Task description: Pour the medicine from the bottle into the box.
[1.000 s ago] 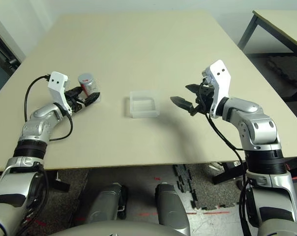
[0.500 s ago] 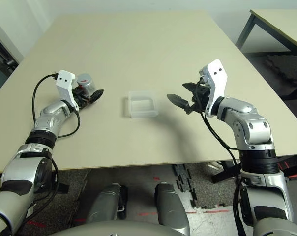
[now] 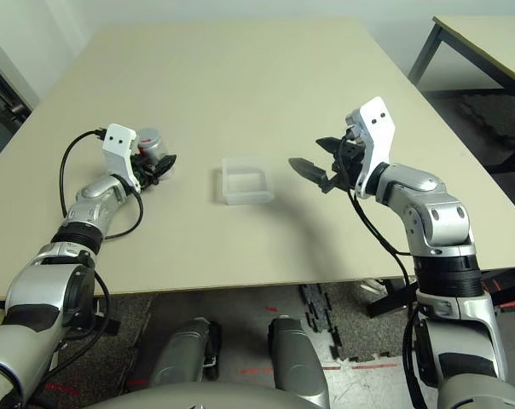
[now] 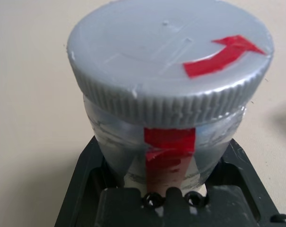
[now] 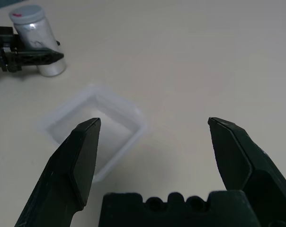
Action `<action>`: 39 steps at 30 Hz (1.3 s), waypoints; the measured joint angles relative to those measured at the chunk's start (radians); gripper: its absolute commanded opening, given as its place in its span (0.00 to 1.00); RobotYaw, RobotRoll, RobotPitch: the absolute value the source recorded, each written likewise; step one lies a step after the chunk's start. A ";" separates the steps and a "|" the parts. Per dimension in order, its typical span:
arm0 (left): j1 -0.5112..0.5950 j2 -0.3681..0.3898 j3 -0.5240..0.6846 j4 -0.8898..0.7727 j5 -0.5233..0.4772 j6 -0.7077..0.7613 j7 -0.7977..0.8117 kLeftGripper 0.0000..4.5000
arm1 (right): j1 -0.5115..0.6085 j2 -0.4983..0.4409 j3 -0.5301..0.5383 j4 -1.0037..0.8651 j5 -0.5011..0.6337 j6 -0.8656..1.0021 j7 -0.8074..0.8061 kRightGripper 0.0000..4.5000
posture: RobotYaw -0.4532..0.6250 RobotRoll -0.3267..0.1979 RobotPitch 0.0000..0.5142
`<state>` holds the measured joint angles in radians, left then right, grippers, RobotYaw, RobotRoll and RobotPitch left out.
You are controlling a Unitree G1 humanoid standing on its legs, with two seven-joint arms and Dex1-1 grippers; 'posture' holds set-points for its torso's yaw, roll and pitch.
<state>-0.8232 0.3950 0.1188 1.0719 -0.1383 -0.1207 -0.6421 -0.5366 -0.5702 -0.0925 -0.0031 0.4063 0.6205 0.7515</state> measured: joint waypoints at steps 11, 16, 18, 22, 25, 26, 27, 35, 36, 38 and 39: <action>0.017 0.090 -0.113 -0.513 -0.117 0.382 -0.513 0.56 | -0.215 -0.001 0.095 0.046 0.055 0.042 0.226 1.00 | 0.49 0.62 0.14; 0.081 0.129 -0.166 -0.715 -0.165 0.571 -0.605 0.56 | -0.258 0.011 0.145 0.040 0.079 0.082 0.290 1.00 | 0.51 0.62 0.12; 0.091 0.135 -0.183 -0.780 -0.183 0.622 -0.627 0.56 | -0.286 0.028 0.161 0.024 0.088 0.095 0.302 1.00 | 0.51 0.62 0.11; 0.091 0.135 -0.210 -0.845 -0.203 0.680 -0.647 0.56 | -0.325 0.054 0.177 -0.010 0.100 0.110 0.306 1.00 | 0.51 0.62 0.09; 0.091 0.136 -0.218 -0.860 -0.210 0.690 -0.649 0.56 | -0.326 0.069 0.196 -0.014 0.104 0.123 0.306 1.00 | 0.51 0.62 0.09; 0.091 0.136 -0.219 -0.861 -0.211 0.690 -0.649 0.56 | -0.326 0.076 0.199 -0.016 0.106 0.128 0.307 1.00 | 0.51 0.62 0.09; 0.091 0.136 -0.220 -0.861 -0.211 0.690 -0.649 0.56 | -0.326 0.079 0.201 -0.020 0.108 0.132 0.307 1.00 | 0.51 0.62 0.09; 0.080 0.126 -0.258 -0.859 -0.208 0.667 -0.651 0.56 | -0.334 0.114 0.232 -0.024 0.109 0.135 0.308 1.00 | 0.51 0.62 0.10; 0.075 0.124 -0.264 -0.857 -0.206 0.659 -0.651 0.56 | -0.340 0.118 0.237 -0.022 0.109 0.135 0.309 1.00 | 0.51 0.62 0.10; 0.061 0.124 -0.278 -0.856 -0.201 0.645 -0.654 0.56 | -0.349 0.120 0.238 -0.014 0.109 0.135 0.311 1.00 | 0.51 0.62 0.10; 0.054 0.122 -0.283 -0.855 -0.199 0.638 -0.657 0.56 | -0.354 0.123 0.238 -0.007 0.108 0.135 0.312 1.00 | 0.51 0.62 0.11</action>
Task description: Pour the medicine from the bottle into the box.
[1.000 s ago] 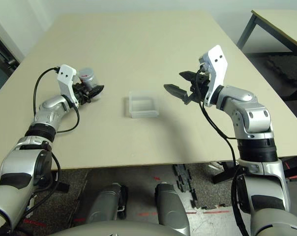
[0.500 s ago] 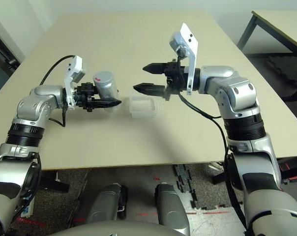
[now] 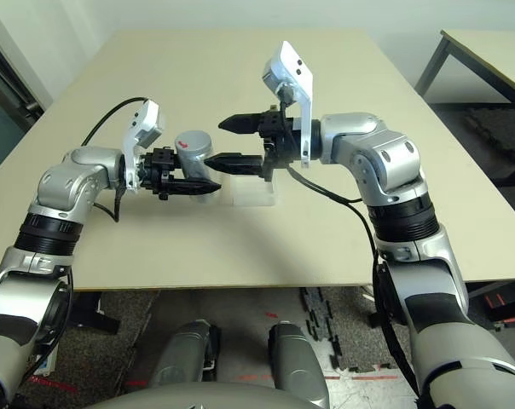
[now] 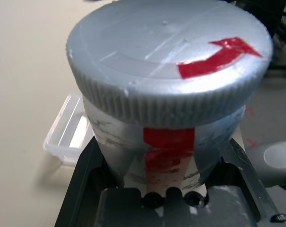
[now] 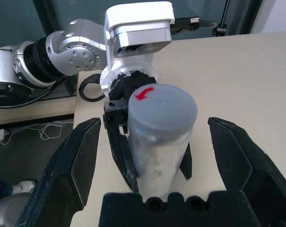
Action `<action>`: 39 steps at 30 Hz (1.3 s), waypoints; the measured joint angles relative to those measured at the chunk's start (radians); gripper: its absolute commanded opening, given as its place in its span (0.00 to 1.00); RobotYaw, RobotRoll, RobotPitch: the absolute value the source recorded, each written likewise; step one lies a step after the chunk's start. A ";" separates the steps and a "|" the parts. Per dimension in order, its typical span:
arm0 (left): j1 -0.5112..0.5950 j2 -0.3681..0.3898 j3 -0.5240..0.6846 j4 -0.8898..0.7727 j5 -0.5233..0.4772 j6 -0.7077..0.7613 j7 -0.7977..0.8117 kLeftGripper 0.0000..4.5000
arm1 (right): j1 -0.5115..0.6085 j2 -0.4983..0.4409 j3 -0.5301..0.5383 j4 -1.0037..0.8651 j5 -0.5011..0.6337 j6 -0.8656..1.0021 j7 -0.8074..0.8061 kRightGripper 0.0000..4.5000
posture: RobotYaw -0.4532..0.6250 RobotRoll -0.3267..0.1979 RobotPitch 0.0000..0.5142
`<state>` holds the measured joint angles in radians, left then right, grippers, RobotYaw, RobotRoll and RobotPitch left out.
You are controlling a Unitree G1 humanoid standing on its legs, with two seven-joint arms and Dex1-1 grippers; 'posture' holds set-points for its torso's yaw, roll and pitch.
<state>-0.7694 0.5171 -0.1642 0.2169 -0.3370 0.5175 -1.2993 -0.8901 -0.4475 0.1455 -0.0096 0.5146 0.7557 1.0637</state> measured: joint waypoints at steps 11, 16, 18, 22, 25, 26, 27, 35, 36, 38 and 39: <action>-0.011 -0.021 -0.026 0.004 0.008 -0.026 -0.011 0.56 | -0.008 0.010 0.018 0.037 -0.006 0.010 0.008 0.87 | 0.51 0.62 0.13; -0.011 -0.023 -0.029 0.004 0.011 -0.036 -0.011 0.56 | -0.008 0.012 0.018 0.037 -0.005 0.015 0.010 0.56 | 0.51 0.62 0.13; -0.011 -0.023 -0.029 0.004 0.011 -0.036 -0.011 0.56 | -0.008 0.014 0.018 0.038 -0.005 0.015 0.013 0.56 | 0.51 0.62 0.13; -0.011 -0.022 -0.029 0.003 0.011 -0.036 -0.012 0.56 | -0.008 0.019 0.014 0.066 -0.004 -0.013 0.039 0.56 | 0.51 0.62 0.13; -0.015 -0.023 -0.029 -0.007 0.008 -0.025 -0.012 0.56 | -0.024 0.017 0.011 0.116 -0.004 -0.046 0.090 0.56 | 0.51 0.62 0.13; -0.022 -0.025 -0.030 -0.011 0.007 -0.018 -0.012 0.56 | -0.041 0.012 0.012 0.153 -0.004 -0.064 0.130 0.56 | 0.50 0.62 0.14; -0.030 -0.026 -0.032 -0.017 0.006 -0.012 -0.013 0.56 | -0.057 0.006 0.012 0.182 -0.005 -0.082 0.165 0.56 | 0.51 0.62 0.15; -0.048 -0.030 -0.028 -0.098 -0.014 0.077 -0.008 0.56 | -0.304 0.041 0.075 0.660 -0.067 -0.318 0.533 0.56 | 0.54 0.62 0.17; -0.048 -0.029 -0.025 -0.099 -0.016 0.088 -0.002 0.56 | -0.329 0.047 0.090 0.708 -0.065 -0.344 0.546 0.56 | 0.56 0.62 0.18; -0.044 -0.025 -0.015 -0.105 -0.016 0.104 0.002 0.56 | -0.358 0.060 0.113 0.769 -0.053 -0.380 0.548 0.56 | 0.58 0.62 0.18; -0.041 -0.024 -0.009 -0.110 -0.016 0.114 0.010 0.56 | -0.375 0.069 0.125 0.807 -0.049 -0.404 0.548 0.56 | 0.58 0.62 0.17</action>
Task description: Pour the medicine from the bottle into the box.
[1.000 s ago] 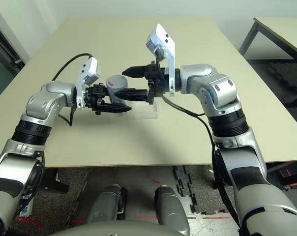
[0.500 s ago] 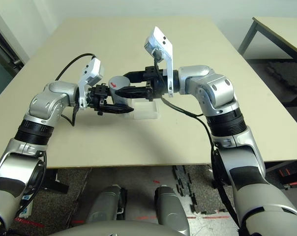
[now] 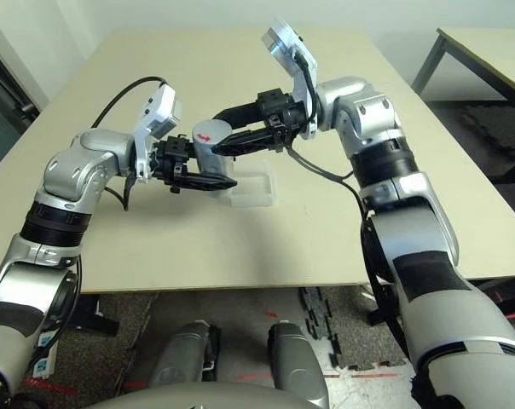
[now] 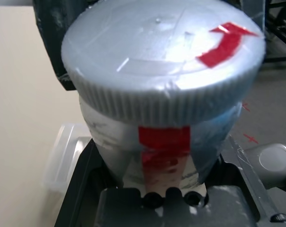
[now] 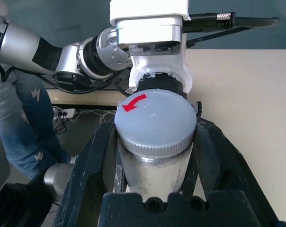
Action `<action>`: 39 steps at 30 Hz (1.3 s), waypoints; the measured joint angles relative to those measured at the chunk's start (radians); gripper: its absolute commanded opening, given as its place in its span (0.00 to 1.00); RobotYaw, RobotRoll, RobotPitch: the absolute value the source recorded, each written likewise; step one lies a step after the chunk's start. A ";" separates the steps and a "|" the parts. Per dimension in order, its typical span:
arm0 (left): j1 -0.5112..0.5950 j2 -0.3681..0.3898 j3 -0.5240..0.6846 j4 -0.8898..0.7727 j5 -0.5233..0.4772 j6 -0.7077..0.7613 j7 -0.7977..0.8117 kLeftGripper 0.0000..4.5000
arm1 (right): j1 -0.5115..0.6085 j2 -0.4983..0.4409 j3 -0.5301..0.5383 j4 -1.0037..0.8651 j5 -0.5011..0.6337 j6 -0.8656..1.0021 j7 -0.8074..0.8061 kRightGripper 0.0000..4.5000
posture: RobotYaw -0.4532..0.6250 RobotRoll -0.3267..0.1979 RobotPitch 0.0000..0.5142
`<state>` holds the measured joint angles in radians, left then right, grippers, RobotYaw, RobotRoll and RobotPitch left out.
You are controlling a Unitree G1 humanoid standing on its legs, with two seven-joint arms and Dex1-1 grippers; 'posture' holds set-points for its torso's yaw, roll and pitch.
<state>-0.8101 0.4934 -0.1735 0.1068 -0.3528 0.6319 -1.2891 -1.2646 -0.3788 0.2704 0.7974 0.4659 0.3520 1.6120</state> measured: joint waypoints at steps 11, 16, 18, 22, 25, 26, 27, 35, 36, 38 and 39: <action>0.015 0.026 0.036 -0.043 0.004 0.073 0.097 0.56 | -0.143 0.071 0.031 0.305 -0.037 -0.201 0.002 0.56 | 0.60 0.62 0.17; 0.019 0.020 0.036 -0.085 -0.002 0.091 0.104 0.56 | -0.142 0.044 0.034 0.271 -0.034 -0.207 0.002 0.91 | 0.58 0.62 0.17; 0.018 0.014 0.032 -0.108 -0.008 0.094 0.104 0.56 | -0.141 0.027 0.035 0.256 -0.026 -0.202 0.002 1.00 | 0.57 0.62 0.17; 0.022 0.009 0.023 -0.130 -0.011 0.104 0.104 0.56 | -0.108 -0.021 0.073 0.162 0.017 -0.157 0.002 1.00 | 0.55 0.62 0.17; 0.041 0.015 0.012 -0.184 -0.033 0.106 0.089 0.56 | -0.046 -0.147 0.099 0.045 0.081 -0.079 0.002 1.00 | 0.55 0.62 0.16; 0.047 0.014 -0.014 -0.238 -0.062 0.104 0.049 0.56 | -0.028 -0.215 0.093 0.047 0.084 -0.051 -0.001 1.00 | 0.55 0.62 0.16; 0.052 0.003 -0.038 -0.288 -0.089 0.102 0.022 0.56 | 0.002 -0.274 0.086 0.021 0.099 -0.019 -0.003 1.00 | 0.55 0.62 0.16; 0.050 0.022 -0.028 -0.293 -0.118 0.066 0.032 0.56 | 0.248 -0.430 -0.033 -0.412 0.204 0.256 -0.038 1.00 | 0.52 0.62 0.14; 0.049 0.025 -0.024 -0.275 -0.117 0.059 0.039 0.56 | 0.276 -0.431 -0.061 -0.471 0.222 0.293 -0.061 1.00 | 0.52 0.62 0.14; 0.045 0.027 -0.022 -0.243 -0.116 0.041 0.044 0.56 | 0.326 -0.428 -0.117 -0.566 0.248 0.351 -0.120 1.00 | 0.52 0.62 0.14; 0.043 0.028 -0.021 -0.233 -0.116 0.033 0.048 0.56 | 0.343 -0.424 -0.137 -0.598 0.257 0.371 -0.146 1.00 | 0.52 0.62 0.13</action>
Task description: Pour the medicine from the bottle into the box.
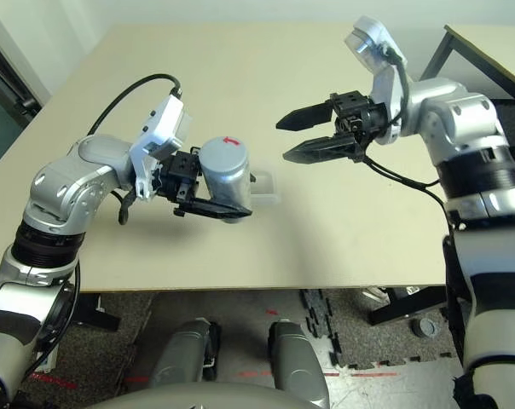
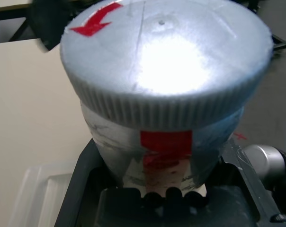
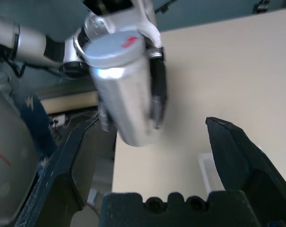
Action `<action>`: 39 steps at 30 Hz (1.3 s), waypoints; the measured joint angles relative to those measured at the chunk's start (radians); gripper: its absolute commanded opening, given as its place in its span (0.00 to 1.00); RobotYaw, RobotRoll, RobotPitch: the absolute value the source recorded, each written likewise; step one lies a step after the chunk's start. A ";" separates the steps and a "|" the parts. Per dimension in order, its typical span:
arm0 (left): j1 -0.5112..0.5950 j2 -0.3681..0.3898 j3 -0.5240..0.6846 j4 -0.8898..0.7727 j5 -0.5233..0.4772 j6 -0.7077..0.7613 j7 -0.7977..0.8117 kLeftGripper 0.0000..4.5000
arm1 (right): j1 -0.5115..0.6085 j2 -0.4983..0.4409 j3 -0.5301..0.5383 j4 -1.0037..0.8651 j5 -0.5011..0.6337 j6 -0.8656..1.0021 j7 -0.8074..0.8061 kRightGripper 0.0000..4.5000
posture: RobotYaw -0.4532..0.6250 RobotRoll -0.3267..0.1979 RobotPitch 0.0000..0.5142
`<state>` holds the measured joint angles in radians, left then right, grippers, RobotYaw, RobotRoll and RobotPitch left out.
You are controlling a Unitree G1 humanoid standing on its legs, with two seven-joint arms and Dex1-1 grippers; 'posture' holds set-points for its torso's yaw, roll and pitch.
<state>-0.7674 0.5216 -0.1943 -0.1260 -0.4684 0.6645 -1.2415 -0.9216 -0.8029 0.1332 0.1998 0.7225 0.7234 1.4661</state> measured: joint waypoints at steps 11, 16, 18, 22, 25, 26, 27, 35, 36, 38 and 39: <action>-0.044 -0.012 0.024 0.225 0.047 -0.150 0.047 0.56 | 0.049 0.198 -0.118 -0.249 0.009 0.203 -0.476 1.00 | 0.51 0.62 0.13; -0.045 -0.015 0.024 0.292 0.068 -0.192 0.046 0.56 | 0.039 0.233 -0.100 -0.264 -0.017 0.212 -0.541 1.00 | 0.50 0.62 0.13; -0.045 -0.019 0.024 0.318 0.077 -0.205 0.046 0.56 | 0.028 0.240 -0.088 -0.264 -0.042 0.201 -0.551 1.00 | 0.50 0.62 0.13; -0.047 -0.035 0.023 0.352 0.090 -0.225 0.044 0.56 | 0.020 0.266 -0.058 -0.264 -0.074 0.178 -0.551 1.00 | 0.50 0.62 0.14; -0.052 -0.039 0.023 0.374 0.100 -0.234 0.042 0.56 | 0.012 0.272 -0.034 -0.264 -0.095 0.165 -0.542 1.00 | 0.50 0.62 0.14; -0.052 -0.042 0.023 0.377 0.103 -0.235 0.041 0.56 | 0.007 0.277 -0.028 -0.263 -0.104 0.161 -0.538 1.00 | 0.50 0.62 0.15; -0.052 -0.045 0.023 0.378 0.105 -0.235 0.040 0.56 | 0.002 0.285 -0.026 -0.260 -0.110 0.155 -0.536 1.00 | 0.50 0.62 0.15; -0.058 -0.073 0.018 0.378 0.115 -0.235 0.035 0.56 | -0.028 0.335 0.027 -0.219 -0.182 0.078 -0.513 1.00 | 0.50 0.62 0.16; -0.058 -0.074 0.018 0.378 0.115 -0.235 0.035 0.56 | -0.037 0.342 0.030 -0.211 -0.189 0.072 -0.511 1.00 | 0.50 0.62 0.17; -0.058 -0.078 0.017 0.377 0.115 -0.235 0.035 0.56 | -0.045 0.352 0.031 -0.202 -0.198 0.061 -0.511 1.00 | 0.50 0.62 0.17; -0.058 -0.080 0.016 0.377 0.115 -0.235 0.035 0.56 | -0.047 0.355 0.032 -0.196 -0.199 0.058 -0.511 1.00 | 0.50 0.62 0.17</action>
<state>-0.8254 0.4419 -0.1779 0.2507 -0.3529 0.4293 -1.2069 -0.9682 -0.4475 0.1650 0.0039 0.5231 0.7814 0.9555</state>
